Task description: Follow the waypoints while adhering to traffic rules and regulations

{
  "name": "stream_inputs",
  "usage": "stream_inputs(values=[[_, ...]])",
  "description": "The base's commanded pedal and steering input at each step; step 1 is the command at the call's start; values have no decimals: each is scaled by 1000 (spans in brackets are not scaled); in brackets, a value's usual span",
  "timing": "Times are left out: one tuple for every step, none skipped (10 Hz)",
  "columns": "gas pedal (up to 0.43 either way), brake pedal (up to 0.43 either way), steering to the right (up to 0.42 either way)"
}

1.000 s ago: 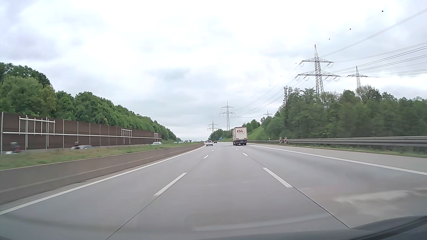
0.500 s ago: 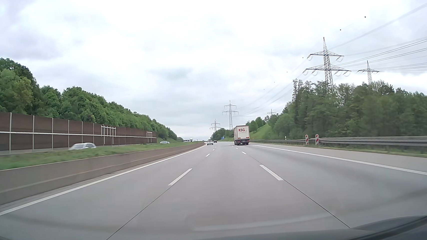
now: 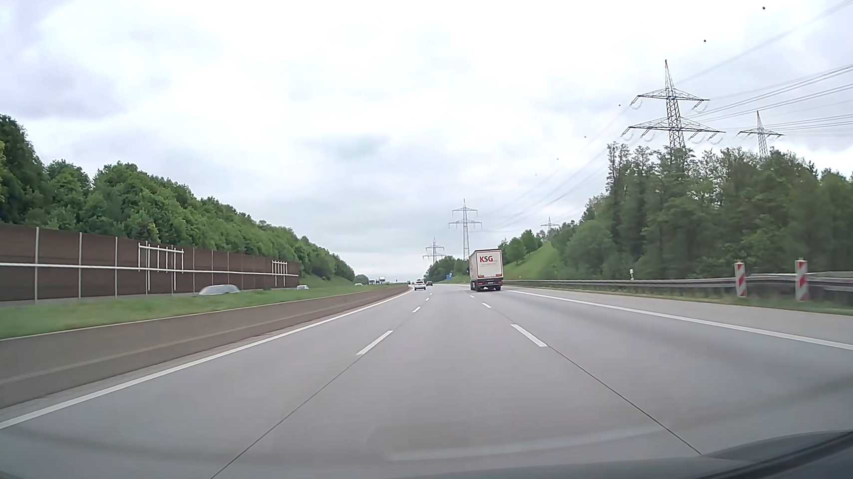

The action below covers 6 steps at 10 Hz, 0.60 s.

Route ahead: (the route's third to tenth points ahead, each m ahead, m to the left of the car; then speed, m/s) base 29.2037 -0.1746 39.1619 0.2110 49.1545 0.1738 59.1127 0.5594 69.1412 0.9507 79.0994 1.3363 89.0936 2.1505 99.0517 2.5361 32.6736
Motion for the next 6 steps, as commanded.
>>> stream_inputs(values=[[421, 0, -4], [421, 0, -4], [421, 0, -3], [421, 0, -4], [421, 0, -4], [421, 0, -4]])
